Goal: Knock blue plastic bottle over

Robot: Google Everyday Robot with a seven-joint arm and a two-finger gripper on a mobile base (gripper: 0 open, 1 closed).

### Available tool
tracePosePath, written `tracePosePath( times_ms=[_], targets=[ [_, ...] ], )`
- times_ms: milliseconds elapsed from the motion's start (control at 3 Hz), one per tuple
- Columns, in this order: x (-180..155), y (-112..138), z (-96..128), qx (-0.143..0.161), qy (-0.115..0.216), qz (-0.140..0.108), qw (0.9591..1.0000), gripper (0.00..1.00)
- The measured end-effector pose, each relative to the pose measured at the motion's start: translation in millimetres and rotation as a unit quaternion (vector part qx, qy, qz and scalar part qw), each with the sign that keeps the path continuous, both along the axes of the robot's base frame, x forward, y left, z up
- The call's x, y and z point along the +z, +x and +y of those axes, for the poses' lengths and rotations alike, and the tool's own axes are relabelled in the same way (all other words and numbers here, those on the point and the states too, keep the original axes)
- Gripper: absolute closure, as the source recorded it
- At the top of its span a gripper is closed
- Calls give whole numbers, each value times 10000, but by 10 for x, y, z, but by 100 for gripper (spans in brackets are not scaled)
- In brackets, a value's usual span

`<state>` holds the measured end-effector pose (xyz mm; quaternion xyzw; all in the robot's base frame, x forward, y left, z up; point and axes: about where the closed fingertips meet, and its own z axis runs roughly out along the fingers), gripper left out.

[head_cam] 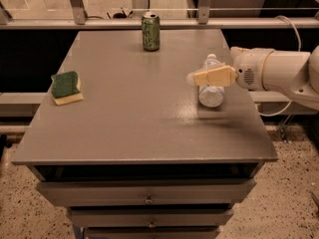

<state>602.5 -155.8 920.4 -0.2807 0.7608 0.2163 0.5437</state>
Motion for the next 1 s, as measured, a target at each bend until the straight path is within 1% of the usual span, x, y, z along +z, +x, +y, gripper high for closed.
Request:
tracePosePath(
  times_ms=[333, 667, 1000],
  targets=[
    [32, -108, -77, -38, 49, 21, 10000, 0],
    [42, -270, -224, -15, 79, -41, 10000, 0],
    [145, -459, -468, 140, 163, -302, 9993, 0]
  ],
)
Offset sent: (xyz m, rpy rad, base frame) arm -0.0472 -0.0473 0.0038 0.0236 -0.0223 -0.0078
